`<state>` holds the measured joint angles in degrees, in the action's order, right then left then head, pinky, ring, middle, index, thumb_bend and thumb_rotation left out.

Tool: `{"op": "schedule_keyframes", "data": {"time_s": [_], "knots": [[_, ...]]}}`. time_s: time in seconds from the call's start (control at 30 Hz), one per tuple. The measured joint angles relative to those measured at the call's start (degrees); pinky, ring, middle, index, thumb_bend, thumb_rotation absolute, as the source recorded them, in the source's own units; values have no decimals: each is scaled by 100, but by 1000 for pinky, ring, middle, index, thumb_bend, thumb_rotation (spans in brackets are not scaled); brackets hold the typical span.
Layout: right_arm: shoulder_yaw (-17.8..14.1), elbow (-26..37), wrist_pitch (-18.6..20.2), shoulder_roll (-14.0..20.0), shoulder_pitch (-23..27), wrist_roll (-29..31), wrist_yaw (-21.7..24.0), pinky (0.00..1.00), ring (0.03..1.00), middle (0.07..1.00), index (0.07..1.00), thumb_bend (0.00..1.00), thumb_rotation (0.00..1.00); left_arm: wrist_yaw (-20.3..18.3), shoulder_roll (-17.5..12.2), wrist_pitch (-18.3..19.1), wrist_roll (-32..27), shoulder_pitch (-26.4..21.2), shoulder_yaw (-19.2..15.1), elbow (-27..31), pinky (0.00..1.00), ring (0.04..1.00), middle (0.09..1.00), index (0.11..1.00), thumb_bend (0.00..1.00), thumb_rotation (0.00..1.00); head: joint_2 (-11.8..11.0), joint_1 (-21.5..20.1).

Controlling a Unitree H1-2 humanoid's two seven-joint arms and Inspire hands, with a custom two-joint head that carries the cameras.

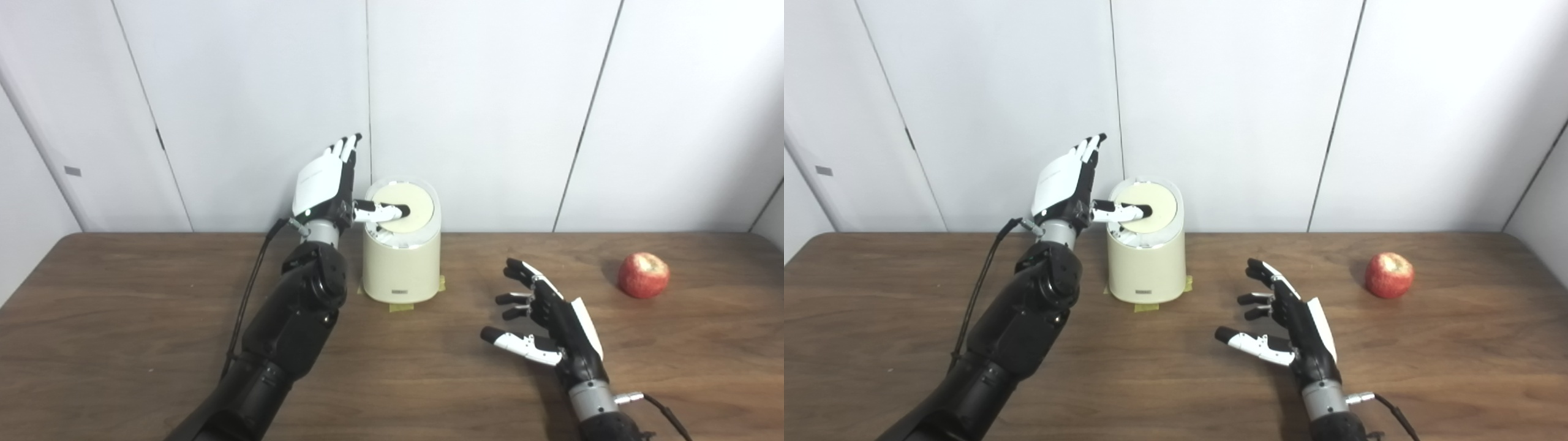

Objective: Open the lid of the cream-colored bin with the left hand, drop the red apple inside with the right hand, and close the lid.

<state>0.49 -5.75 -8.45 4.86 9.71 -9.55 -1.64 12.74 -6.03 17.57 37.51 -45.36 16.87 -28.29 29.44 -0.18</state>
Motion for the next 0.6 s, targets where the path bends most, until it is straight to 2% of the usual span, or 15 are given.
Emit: {"op": "schedule_keyframes", "data": {"time_s": [0.1, 0.17, 0.23, 0.37, 0.47, 0.6], "knots": [[6, 0, 0, -17, 0, 3, -18, 540, 666, 843, 849, 764, 325, -13, -32, 121, 112, -4, 101, 0, 848, 1000, 1000, 1000, 1000, 215, 18, 9], [9, 0, -1, -23, -1, 22, -18, 538, 667, 846, 851, 760, 315, -79, -80, 247, 289, -19, 251, 5, 808, 1000, 1000, 1000, 1000, 194, 35, 0], [8, 0, -1, -23, -1, 35, -19, 540, 668, 843, 851, 760, 327, -238, -175, 397, 443, -91, 432, 27, 843, 1000, 1000, 1000, 1000, 142, 61, 9], [26, 3, 0, -24, -1, 8, -26, 546, 672, 844, 852, 753, 338, -997, -456, 759, 931, -328, 964, 256, 859, 1000, 1000, 1000, 1000, 87, 70, 17], [31, 3, 0, -26, 0, 10, -28, 545, 665, 841, 850, 754, 334, -1536, -559, 845, 1260, -452, 1111, 452, 897, 1000, 1000, 1000, 1000, 42, 79, 18], [32, 2, -1, -25, 0, 1, -49, 545, 662, 838, 850, 751, 343, -2044, -657, 853, 1787, -456, 1308, 700, 873, 1000, 1000, 1000, 1000, 48, 88, 26]]}}
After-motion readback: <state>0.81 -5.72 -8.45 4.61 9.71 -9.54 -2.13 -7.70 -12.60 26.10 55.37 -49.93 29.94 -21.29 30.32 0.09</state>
